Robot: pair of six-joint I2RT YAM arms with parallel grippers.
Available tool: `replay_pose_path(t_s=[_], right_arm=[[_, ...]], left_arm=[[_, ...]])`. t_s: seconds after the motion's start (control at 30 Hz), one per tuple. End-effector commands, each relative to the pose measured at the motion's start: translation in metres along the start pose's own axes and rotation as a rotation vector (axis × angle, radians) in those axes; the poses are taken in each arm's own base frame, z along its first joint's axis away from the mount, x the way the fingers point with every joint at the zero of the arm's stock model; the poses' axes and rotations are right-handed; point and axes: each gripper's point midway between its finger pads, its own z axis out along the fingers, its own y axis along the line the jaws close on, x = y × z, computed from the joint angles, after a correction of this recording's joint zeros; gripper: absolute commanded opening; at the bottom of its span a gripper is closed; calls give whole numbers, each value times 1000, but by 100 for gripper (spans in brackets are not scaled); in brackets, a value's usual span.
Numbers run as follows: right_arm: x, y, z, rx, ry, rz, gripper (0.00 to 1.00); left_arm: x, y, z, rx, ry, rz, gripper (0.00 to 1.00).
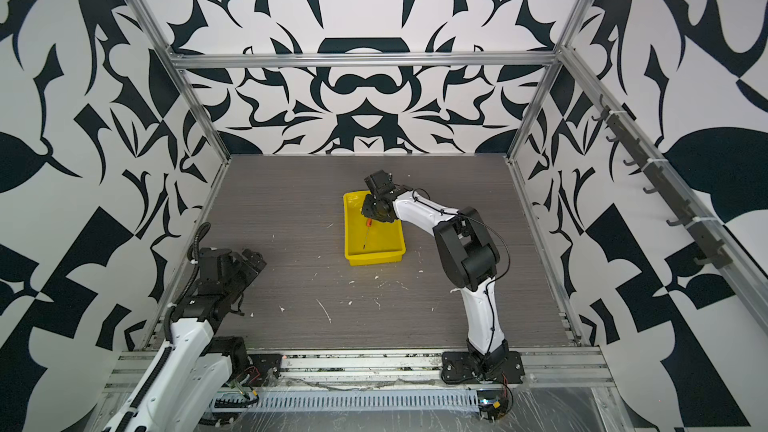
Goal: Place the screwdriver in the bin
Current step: 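Lift the screwdriver with the right gripper and carry it over the yellow bin, then lower the screwdriver into the bin and open the right gripper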
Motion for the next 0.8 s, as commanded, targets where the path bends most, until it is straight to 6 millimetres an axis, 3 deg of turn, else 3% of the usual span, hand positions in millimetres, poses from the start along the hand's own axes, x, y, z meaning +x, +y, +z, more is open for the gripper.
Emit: replay_pose_path(t_s=[0.0, 0.2, 0.33, 0.4, 0.57, 0.67, 0.77], right_arm=[[-21, 18, -22, -40, -50, -7, 5], [-16, 15, -10, -21, -18, -16, 9], [-16, 16, -9, -21, -9, -17, 20], [-18, 17, -12, -21, -12, -19, 27], [-27, 25, -29, -29, -34, -34, 31], [-29, 26, -38, -36, -45, -34, 42], [-29, 28, -45, -42, -47, -45, 43]], left_arm=[[-4, 1, 0, -16, -16, -13, 100], [-4, 3, -1, -25, -12, -13, 100], [-4, 3, -2, -15, -20, -17, 100], [-4, 2, -2, -9, -24, -19, 100], [-3, 4, -3, -18, -22, -23, 100], [-3, 4, -4, -17, -20, -24, 100], [-3, 4, -4, -14, -24, -25, 100]])
